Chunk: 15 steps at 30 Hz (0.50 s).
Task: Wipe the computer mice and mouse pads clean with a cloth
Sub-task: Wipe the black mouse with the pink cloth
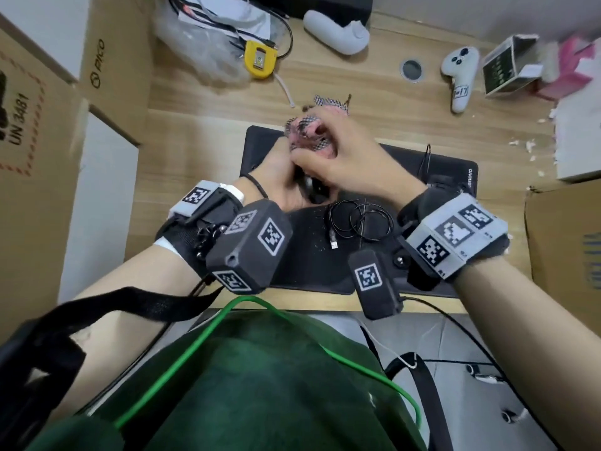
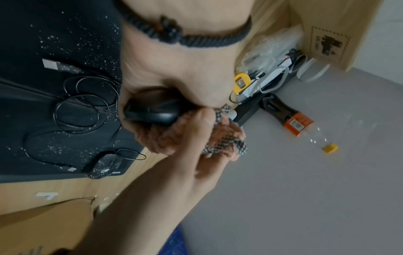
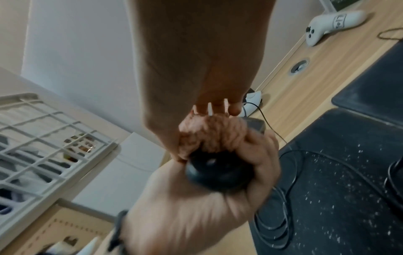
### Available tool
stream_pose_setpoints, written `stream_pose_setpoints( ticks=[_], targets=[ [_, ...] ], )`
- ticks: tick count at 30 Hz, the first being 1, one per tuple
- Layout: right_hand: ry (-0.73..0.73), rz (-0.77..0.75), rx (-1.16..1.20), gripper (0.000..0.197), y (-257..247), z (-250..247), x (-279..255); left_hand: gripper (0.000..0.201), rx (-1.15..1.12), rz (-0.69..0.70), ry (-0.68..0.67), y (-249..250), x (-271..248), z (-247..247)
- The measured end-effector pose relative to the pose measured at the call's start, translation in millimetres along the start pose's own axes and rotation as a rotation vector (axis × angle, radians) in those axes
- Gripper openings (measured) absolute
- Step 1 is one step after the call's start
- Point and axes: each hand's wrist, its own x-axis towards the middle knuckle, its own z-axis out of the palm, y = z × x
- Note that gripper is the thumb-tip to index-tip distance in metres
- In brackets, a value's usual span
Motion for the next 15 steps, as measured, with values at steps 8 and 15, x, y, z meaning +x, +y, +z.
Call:
stream_pose_setpoints(
  ticks=[8, 15],
  targets=[
    [0.073, 0.227, -0.038, 0.020, 11.1, -22.3, 10.7, 0.041, 0.194, -0.065, 0.013, -4.4, 3.5, 1.9],
    [0.048, 0.154, 0.031, 0.016, 4.5, -17.7, 1.5, 0.032, -0.010, 0.079, 0.058, 6.0, 1.0, -2.5]
  ],
)
